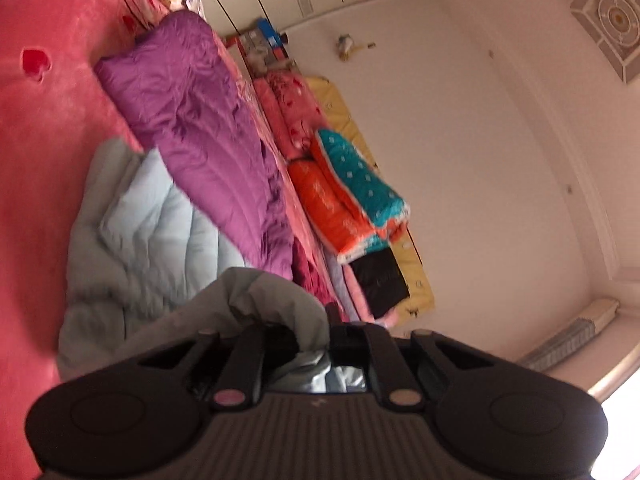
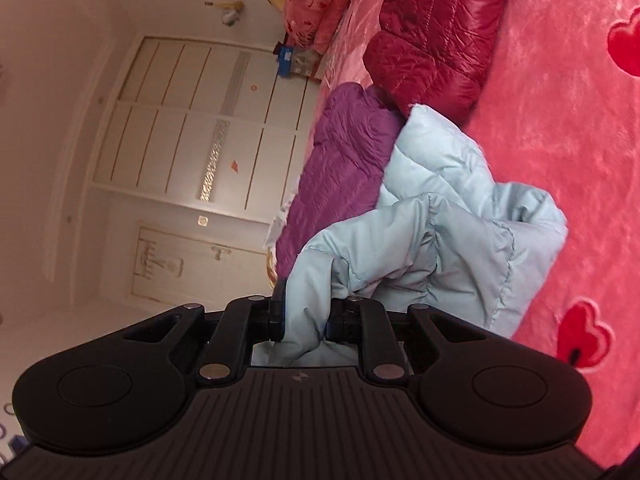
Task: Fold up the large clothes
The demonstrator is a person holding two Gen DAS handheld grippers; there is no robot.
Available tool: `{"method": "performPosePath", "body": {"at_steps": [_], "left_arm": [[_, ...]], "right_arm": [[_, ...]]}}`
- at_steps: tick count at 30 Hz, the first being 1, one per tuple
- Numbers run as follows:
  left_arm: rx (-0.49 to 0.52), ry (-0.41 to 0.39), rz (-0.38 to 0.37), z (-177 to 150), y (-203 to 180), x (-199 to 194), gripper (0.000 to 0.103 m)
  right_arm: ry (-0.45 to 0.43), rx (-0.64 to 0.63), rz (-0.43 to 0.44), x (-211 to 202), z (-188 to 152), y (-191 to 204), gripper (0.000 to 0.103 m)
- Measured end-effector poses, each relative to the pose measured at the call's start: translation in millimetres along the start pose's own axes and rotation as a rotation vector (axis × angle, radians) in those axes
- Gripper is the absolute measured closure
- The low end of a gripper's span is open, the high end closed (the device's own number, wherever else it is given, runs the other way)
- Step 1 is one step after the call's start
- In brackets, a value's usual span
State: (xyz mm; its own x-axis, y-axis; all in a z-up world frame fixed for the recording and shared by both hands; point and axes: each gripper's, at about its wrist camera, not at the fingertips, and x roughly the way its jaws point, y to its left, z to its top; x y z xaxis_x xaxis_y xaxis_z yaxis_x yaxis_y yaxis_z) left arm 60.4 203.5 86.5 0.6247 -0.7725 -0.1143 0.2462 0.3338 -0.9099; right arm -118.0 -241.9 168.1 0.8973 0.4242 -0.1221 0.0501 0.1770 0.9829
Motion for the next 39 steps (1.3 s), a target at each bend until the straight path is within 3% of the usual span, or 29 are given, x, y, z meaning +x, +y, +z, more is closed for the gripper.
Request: {"method": "performPosePath", "body": {"at_steps": [5, 12, 15, 17, 18, 20, 23, 27, 29, 32, 35, 39], "left_arm": [[-0.017, -0.059, 0.053, 26.7, 18.0, 25.8, 0.097], [-0.024, -0.072, 0.2, 48.5, 44.2, 57.8, 0.096], [-0.037, -0.082, 0.25, 53.5, 51.6, 65.9, 0.094], [-0.047, -0.094, 0.259, 56.5, 53.6, 67.2, 0.091], [-0.05, -0.104, 0.261, 58.5, 54.5, 68.1, 0.089], [-0.054, -0.134, 0.271, 61.7, 53.6, 67.0, 0.075], [-0.06, -0.191, 0.261, 66.7, 50.7, 62.5, 0.059], [-0.027, -0.27, 0.288, 71.6, 37.7, 58.4, 0.044], [0.0, -0.332, 0.296, 72.5, 30.6, 51.2, 0.031], [0.038, -0.426, 0.301, 71.3, 22.4, 34.9, 0.025], [0.06, -0.432, 0.338, 66.4, 18.0, 21.3, 0.023], [0.107, -0.366, 0.396, 42.3, 21.4, 5.9, 0.021]], "right_arm": [[-0.06, 0.054, 0.036, 38.5, 20.2, -16.7, 0.083], [-0.06, 0.075, -0.012, 86.1, 33.5, -47.4, 0.077], [-0.056, 0.053, -0.071, 98.2, 37.1, -56.7, 0.055], [-0.061, 0.048, -0.074, 99.7, 39.5, -59.2, 0.031], [-0.067, 0.053, -0.063, 99.9, 41.3, -60.0, 0.027], [-0.093, 0.051, -0.036, 93.3, 44.3, -59.6, 0.002], [-0.123, 0.005, -0.048, 84.3, 50.8, -52.4, 0.002], [-0.139, -0.053, -0.08, 76.5, 52.3, -46.4, 0.002], [-0.146, -0.071, -0.086, 73.0, 54.3, -44.0, 0.001], [-0.175, -0.113, -0.09, 68.2, 58.0, -43.3, 0.0], [-0.211, -0.172, -0.124, 63.1, 61.6, -42.1, 0.0], [-0.236, -0.287, -0.247, 57.2, 58.7, -40.1, 0.0]]}}
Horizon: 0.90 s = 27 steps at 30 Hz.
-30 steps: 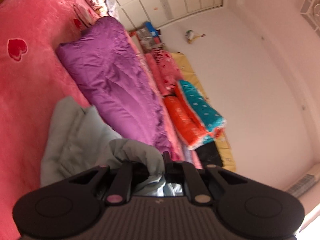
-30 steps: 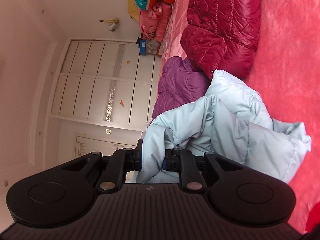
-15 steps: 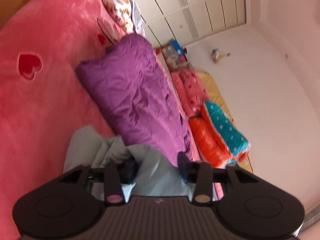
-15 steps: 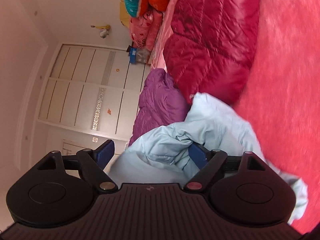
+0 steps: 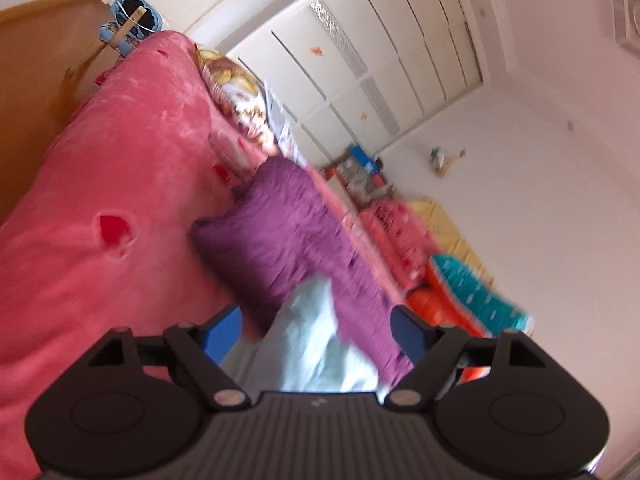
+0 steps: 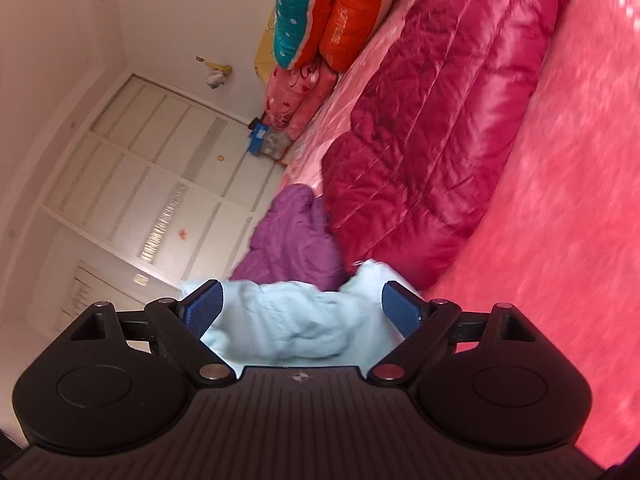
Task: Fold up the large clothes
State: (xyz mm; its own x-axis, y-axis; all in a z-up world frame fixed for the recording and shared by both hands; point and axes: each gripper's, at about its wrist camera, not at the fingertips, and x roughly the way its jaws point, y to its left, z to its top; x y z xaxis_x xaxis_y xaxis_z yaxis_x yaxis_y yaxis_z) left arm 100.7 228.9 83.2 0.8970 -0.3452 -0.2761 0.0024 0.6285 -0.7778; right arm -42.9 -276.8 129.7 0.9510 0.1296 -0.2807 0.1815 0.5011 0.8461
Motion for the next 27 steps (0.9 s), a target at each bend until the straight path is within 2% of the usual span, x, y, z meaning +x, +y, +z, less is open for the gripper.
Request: {"method": "performPosePath", "body": {"at_steps": [2, 5, 11, 16, 27], "left_arm": [[0.039, 0.064, 0.015, -13.3, 4.5, -3.7, 0.021], [0.103, 0.123, 0.02, -28.2, 8.5, -4.2, 0.021], [0.234, 0.211, -0.038, -48.5, 0.0, 7.6, 0.021], [0.289, 0.29, -0.054, -63.3, -1.4, 19.9, 0.014], [0.277, 0.312, -0.063, -73.6, 7.9, 25.8, 0.011]], "right_arm": [[0.022, -0.053, -0.065, 4.2, -4.5, -1.9, 0.0], [0.081, -0.092, -0.117, 8.9, -13.7, -6.0, 0.0], [0.18, -0.156, -0.145, 12.7, -32.3, -9.9, 0.0], [0.25, -0.172, -0.142, 26.9, -41.7, -13.7, 0.0], [0.286, -0.122, -0.089, 36.4, -31.6, -27.3, 0.0]]}}
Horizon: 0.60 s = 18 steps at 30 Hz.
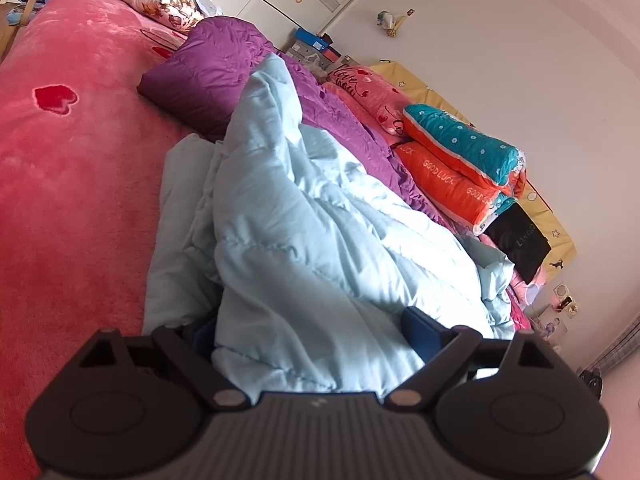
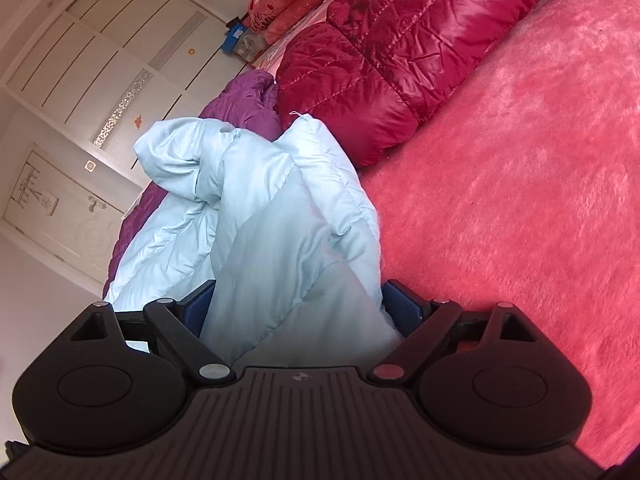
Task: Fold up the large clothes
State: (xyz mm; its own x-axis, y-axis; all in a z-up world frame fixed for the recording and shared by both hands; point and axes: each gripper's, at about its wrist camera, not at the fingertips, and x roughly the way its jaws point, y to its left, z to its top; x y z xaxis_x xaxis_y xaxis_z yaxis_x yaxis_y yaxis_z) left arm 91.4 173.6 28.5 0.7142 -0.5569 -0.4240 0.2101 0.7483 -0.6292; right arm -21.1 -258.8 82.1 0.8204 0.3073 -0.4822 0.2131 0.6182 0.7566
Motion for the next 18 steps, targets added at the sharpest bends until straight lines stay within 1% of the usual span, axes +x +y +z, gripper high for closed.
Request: {"method": "performPosePath", "body": {"at_steps": [4, 6, 7, 9, 10, 11, 12, 13, 14, 15, 16, 17, 18], "left_arm": [[0.005, 0.005, 0.001, -2.5, -1.6, 6.9, 0.006], [0.004, 0.01, 0.002, -2.2, -2.3, 9.2, 0.004], [0.006, 0.017, -0.003, -2.3, -3.3, 11.0, 0.004], [0.006, 0.037, -0.022, -1.6, -6.1, 14.4, 0.004], [0.004, 0.046, -0.037, -2.1, -7.7, 15.6, 0.008], [0.001, 0.059, -0.053, -3.0, -9.2, 17.0, 0.015], [0.001, 0.069, -0.058, -3.9, -11.3, 18.6, 0.019], [0.002, 0.076, -0.059, -4.5, -11.9, 18.9, 0.03], [-0.003, 0.084, -0.062, -4.8, -11.4, 19.0, 0.043], [-0.022, 0.092, -0.069, -4.7, -9.6, 18.7, 0.05], [-0.051, 0.1, -0.08, -4.3, -7.2, 18.0, 0.061], [-0.083, 0.106, -0.091, -4.2, -4.8, 17.3, 0.069], [-0.11, 0.112, -0.098, -4.6, -3.2, 16.4, 0.071]], "right_arm": [[-0.002, -0.075, -0.037, 5.4, -6.3, 7.4, 0.0], [0.012, -0.119, -0.048, 9.3, -10.2, 13.0, 0.0], [0.024, -0.128, -0.039, 11.5, -10.6, 15.0, 0.0], [0.046, -0.091, 0.013, 14.6, -10.4, 12.9, 0.0], [0.058, -0.063, 0.048, 16.1, -11.0, 11.8, 0.0], [0.065, -0.046, 0.072, 17.1, -11.5, 10.9, 0.0], [0.07, -0.04, 0.083, 18.3, -12.3, 11.4, 0.0], [0.076, -0.04, 0.086, 19.3, -13.5, 12.4, 0.0], [0.081, -0.041, 0.084, 21.2, -14.5, 14.6, 0.0], [0.087, -0.038, 0.083, 20.8, -15.4, 15.6, 0.002], [0.094, -0.02, 0.089, 20.4, -16.1, 15.0, 0.009], [0.1, 0.01, 0.102, 19.3, -17.0, 13.5, 0.018], [0.109, 0.043, 0.114, 17.3, -18.0, 11.7, 0.022]]}}
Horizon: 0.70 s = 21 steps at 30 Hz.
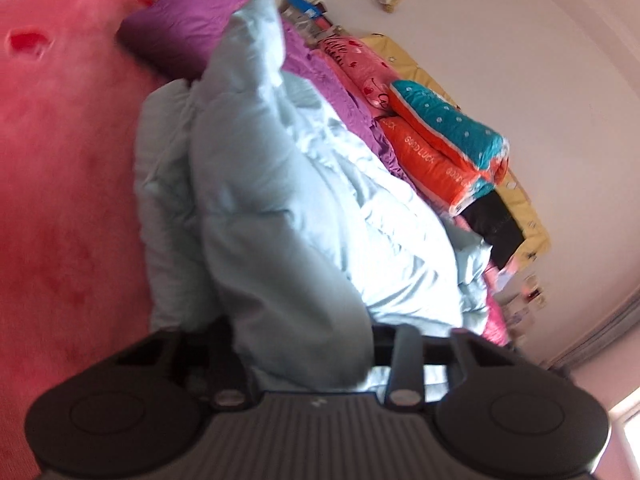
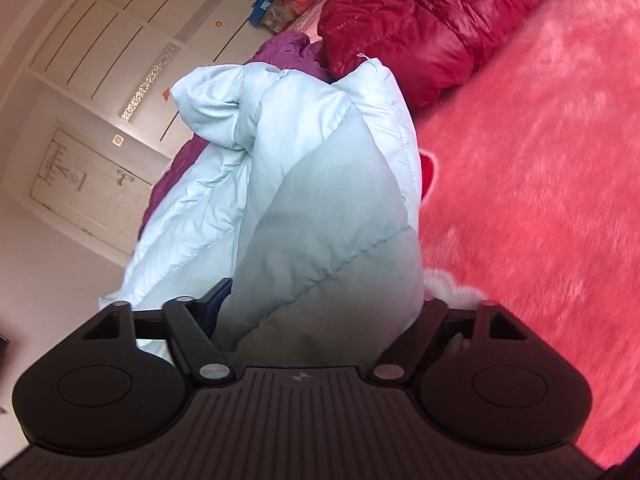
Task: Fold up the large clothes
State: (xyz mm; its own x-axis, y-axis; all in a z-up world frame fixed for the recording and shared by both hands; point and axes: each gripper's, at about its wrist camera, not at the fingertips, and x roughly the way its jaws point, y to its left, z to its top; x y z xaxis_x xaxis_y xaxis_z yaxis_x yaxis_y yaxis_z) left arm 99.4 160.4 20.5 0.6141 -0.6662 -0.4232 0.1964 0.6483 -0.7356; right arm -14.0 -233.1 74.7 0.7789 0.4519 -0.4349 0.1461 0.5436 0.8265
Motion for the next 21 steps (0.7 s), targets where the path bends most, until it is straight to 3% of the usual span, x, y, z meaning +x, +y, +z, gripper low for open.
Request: {"method": "performPosePath", "body": {"at_steps": [2, 8, 21], "left_arm": [[-0.043, 0.013, -0.01, -1.4, 2.3, -3.4, 0.079], [-0.094, 0.071, 0.002, -12.8, -1.4, -20.4, 0.094], [-0.064, 0.178, 0.033, -50.7, -35.6, -83.9, 0.097]], "right_arm": [[0.008, 0.03, 0.006, -2.0, -4.1, 1.0, 0.036], [0.006, 0.03, -0.024, -18.8, -17.6, 9.3, 0.048], [0.057, 0.117, -0.033, -78.2, -65.9, 12.2, 0.054]]}}
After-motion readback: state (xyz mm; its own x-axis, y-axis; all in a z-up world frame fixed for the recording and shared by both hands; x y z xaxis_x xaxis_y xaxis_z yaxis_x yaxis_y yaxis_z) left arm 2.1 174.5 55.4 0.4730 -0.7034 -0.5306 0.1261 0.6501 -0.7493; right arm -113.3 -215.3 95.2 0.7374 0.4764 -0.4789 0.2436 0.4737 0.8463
